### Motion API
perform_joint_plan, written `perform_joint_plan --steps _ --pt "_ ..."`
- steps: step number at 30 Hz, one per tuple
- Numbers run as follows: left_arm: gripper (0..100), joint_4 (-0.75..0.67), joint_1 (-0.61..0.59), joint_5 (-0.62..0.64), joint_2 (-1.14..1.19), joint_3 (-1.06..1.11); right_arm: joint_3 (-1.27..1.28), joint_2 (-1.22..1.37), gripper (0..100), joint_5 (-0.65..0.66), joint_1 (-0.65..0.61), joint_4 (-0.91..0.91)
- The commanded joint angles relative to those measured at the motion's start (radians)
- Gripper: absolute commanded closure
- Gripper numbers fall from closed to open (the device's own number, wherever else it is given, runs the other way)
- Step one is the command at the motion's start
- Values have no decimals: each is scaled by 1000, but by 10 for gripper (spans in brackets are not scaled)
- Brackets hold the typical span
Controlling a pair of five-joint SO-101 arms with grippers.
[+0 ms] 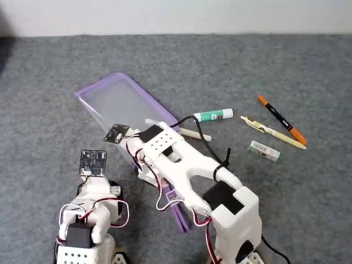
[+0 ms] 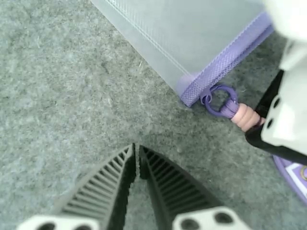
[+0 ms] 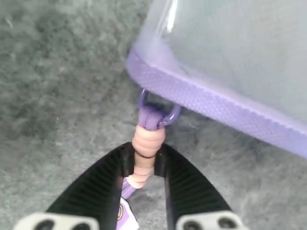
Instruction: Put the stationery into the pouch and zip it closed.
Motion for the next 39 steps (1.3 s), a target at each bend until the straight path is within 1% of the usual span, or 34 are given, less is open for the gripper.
perform_joint_plan --steps 1,8,15,20,24,27,33,39 --pt "985 -20 -8 -9 -15 -5 -9 10 990 -8 31 25" --pt "985 -20 -8 -9 -15 -5 -9 -157 990 -8 93 77" --pt "985 -20 -8 -9 -15 -5 -9 -337 990 -8 91 102" --pt "985 -20 -8 -9 -15 -5 -9 -371 990 -9 44 128" --pt "985 -20 -8 -9 -15 -5 -9 -375 990 -9 -30 162" --pt "985 -20 -8 -9 -15 -5 -9 -375 990 -9 -61 162" --pt "985 -20 -8 -9 -15 -5 -8 -364 990 -9 -84 137" --pt "985 -20 -8 -9 -15 -5 -8 -369 990 -51 -84 147"
